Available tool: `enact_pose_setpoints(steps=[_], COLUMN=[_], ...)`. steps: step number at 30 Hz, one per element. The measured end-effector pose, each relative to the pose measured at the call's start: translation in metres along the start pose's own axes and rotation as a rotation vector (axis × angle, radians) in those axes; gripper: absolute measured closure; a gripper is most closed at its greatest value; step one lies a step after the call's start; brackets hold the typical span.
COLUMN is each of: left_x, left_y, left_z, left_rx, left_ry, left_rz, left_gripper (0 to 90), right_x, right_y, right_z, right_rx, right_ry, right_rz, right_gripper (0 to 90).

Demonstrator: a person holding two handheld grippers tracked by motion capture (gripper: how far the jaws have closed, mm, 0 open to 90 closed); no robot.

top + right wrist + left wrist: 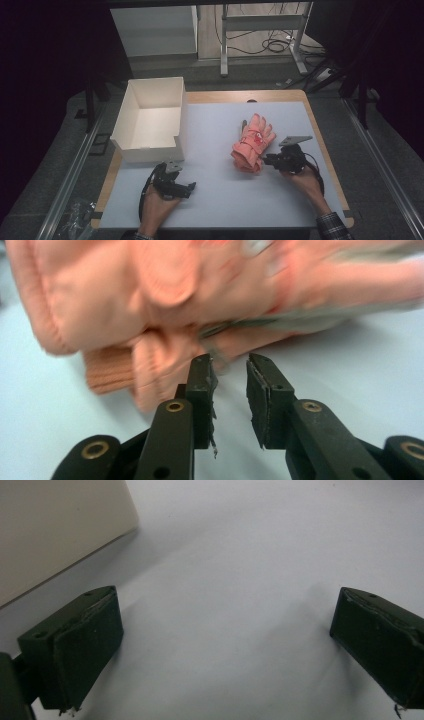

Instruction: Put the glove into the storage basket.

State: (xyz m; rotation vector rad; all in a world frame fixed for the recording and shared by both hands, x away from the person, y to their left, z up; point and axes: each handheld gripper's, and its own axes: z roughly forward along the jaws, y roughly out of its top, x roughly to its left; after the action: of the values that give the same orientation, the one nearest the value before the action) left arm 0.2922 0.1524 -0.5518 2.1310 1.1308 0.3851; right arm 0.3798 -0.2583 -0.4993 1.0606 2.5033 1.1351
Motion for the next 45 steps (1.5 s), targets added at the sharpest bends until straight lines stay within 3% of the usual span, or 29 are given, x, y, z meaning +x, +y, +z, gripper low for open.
enact_pose_setpoints(steps=[1, 3, 5, 9, 12, 13, 14, 15, 16, 17, 19, 24, 28, 29, 31, 32, 33, 35, 41, 42, 44, 45], left_x=[0.0, 0.0, 0.0, 0.0, 0.0, 0.0, 0.0, 0.0, 0.0, 0.0, 0.0, 0.0, 0.0, 0.0, 0.0, 0.0, 0.0, 0.0, 0.0, 0.0, 0.0, 0.0], left_y=[0.0, 0.0, 0.0, 0.0, 0.0, 0.0, 0.0, 0.0, 0.0, 0.0, 0.0, 0.0, 0.0, 0.0, 0.0, 0.0, 0.0, 0.0, 0.0, 0.0, 0.0, 0.0], left_z=[0.0, 0.0, 0.0, 0.0, 0.0, 0.0, 0.0, 0.0, 0.0, 0.0, 0.0, 0.0, 0.0, 0.0, 0.0, 0.0, 0.0, 0.0, 0.0, 0.0, 0.0, 0.0], left_rx=[0.001, 0.001, 0.001, 0.0, 0.0, 0.0, 0.001, 0.001, 0.003, 0.003, 0.003, 0.003, 0.003, 0.003, 0.003, 0.003, 0.003, 0.003, 0.003, 0.002, 0.003, 0.003], left_ry=[0.0, -0.001, -0.001, -0.001, -0.001, -0.001, -0.001, -0.001, -0.001, -0.001, -0.001, -0.001, -0.001, -0.001, -0.001, -0.002, -0.002, -0.002, -0.001, -0.001, -0.001, -0.001], left_rz=[0.001, 0.001, 0.001, 0.0, 0.001, 0.001, 0.002, 0.002, 0.005, 0.004, 0.004, 0.004, 0.004, 0.004, 0.004, 0.004, 0.004, 0.004, 0.005, 0.004, 0.004, 0.004], left_gripper=[0.7, 0.7, 0.7, 0.7, 0.7, 0.7, 0.7, 0.7, 0.7, 0.7, 0.7, 0.7, 0.7, 0.7, 0.7, 0.7, 0.7, 0.7, 0.7, 0.7, 0.7, 0.7], right_x=[-0.005, -0.006, -0.009, -0.005, 0.0, 0.0, 0.001, 0.001, 0.0, -0.002, -0.002, 0.003, 0.001, -0.002, -0.003, -0.004, -0.004, -0.006, -0.011, -0.009, -0.009, -0.008], right_y=[0.008, 0.012, 0.034, 0.063, 0.075, 0.075, 0.076, 0.076, 0.075, 0.07, 0.07, 0.088, 0.101, 0.108, 0.109, 0.111, 0.111, 0.108, 0.101, 0.101, 0.102, 0.103], right_z=[-0.015, -0.021, -0.034, -0.021, 0.001, 0.001, 0.016, 0.016, 0.022, 0.025, 0.024, 0.0, -0.009, -0.007, -0.005, 0.004, 0.004, 0.02, 0.026, 0.019, 0.014, 0.002], right_rx=[-0.025, -0.036, -0.082, -0.097, -0.063, -0.063, -0.003, -0.003, 0.009, -0.021, -0.027, -0.009, 0.011, 0.037, 0.049, 0.078, 0.078, 0.118, 0.088, 0.075, 0.064, 0.035], right_ry=[-0.037, -0.049, -0.06, -0.032, -0.058, -0.058, -0.086, -0.086, -0.083, -0.058, -0.045, -0.049, -0.015, 0.01, 0.022, 0.028, 0.028, 0.041, 0.047, 0.031, 0.023, 0.002], right_rz=[0.014, 0.024, 0.068, 0.101, 0.092, 0.092, 0.102, 0.102, 0.107, 0.139, 0.14, 0.033, -0.003, -0.033, -0.05, -0.085, -0.085, -0.134, -0.118, -0.122, -0.122, -0.103], right_gripper=[67.7, 66.2, 57.4, 47.6, 46.1, 46.1, 56.3, 56.3, 65.3, 84.0, 85.9, 87.1, 87.0, 87.0, 86.9, 86.7, 86.7, 85.8, 75.5, 67.7, 65.5, 62.2])
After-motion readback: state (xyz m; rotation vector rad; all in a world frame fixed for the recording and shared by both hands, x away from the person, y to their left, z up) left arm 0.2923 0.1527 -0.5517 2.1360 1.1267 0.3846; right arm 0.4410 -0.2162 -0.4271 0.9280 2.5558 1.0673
